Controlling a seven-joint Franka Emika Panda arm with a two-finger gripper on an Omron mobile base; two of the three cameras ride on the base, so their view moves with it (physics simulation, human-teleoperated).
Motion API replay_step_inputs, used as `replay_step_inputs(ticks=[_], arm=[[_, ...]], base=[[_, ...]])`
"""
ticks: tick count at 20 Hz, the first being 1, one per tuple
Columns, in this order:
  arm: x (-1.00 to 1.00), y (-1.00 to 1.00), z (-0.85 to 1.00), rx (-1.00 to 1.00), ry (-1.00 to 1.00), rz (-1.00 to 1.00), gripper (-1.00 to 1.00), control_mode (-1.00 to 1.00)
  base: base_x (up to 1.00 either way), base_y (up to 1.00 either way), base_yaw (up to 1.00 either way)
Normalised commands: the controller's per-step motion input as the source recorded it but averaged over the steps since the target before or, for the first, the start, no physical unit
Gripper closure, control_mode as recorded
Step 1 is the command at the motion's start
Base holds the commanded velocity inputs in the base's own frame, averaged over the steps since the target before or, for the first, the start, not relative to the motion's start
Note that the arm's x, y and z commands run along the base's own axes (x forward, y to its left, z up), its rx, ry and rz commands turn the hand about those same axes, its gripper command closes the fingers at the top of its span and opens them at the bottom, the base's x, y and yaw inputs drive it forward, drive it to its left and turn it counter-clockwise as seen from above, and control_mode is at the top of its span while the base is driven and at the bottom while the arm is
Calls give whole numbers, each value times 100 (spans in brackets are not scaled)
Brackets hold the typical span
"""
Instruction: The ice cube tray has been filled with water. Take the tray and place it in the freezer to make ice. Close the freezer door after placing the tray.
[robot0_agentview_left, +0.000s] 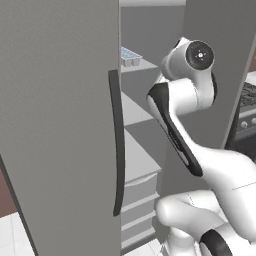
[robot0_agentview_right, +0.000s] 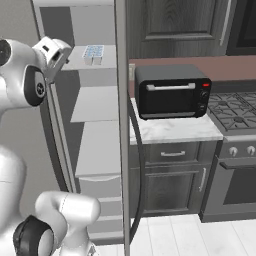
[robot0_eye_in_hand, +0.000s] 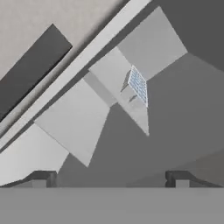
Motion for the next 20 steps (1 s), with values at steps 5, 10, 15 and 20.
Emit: replay_step_inputs(ticks=[5, 10, 15, 20], arm=[[-100, 0, -9, 58, 26, -31, -100, -100], [-74, 0, -22, 59, 13, -20, -100, -100], [-27, 0, -35, 42, 2, -4, -100, -100], [-10, -2, -50, 10, -16, 0, -100, -100]], base=[[0, 0, 0], [0, 0, 0], [0, 0, 0], [0, 0, 0]])
